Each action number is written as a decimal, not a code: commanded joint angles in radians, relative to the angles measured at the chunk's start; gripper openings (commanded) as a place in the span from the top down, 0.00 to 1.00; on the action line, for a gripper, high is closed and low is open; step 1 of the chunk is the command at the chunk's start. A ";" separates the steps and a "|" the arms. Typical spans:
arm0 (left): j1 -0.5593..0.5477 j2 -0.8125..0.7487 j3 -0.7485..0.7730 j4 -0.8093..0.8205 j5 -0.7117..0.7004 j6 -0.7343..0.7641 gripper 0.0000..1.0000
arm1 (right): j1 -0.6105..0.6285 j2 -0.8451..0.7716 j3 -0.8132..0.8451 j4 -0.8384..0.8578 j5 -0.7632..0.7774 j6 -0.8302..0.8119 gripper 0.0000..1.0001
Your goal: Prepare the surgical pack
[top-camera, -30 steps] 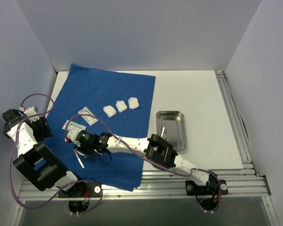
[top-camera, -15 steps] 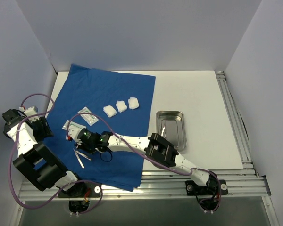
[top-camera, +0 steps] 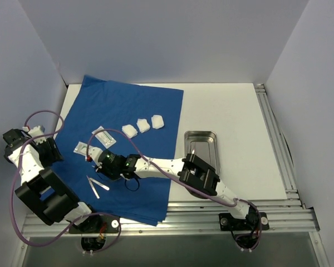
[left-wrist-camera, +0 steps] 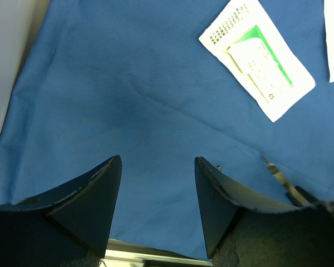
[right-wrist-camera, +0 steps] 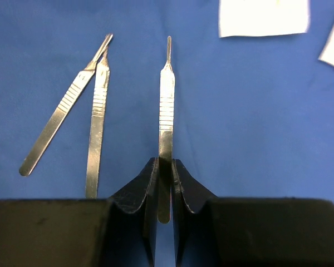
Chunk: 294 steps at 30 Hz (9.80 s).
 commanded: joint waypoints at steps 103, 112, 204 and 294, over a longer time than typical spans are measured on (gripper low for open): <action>0.120 -0.161 -0.079 -0.010 -0.106 0.243 0.36 | 0.093 0.138 0.251 -0.179 0.154 0.118 0.60; 0.120 -0.189 -0.069 -0.027 -0.060 0.241 0.35 | 0.095 0.175 0.219 -0.223 0.180 0.129 0.67; -0.107 -0.189 0.101 -0.167 -0.204 0.140 0.34 | -0.022 -0.376 -0.338 0.067 0.201 0.229 0.50; 0.150 -0.412 -0.112 -0.110 -0.012 0.292 0.18 | -0.011 -0.331 -0.344 0.119 0.346 0.408 1.00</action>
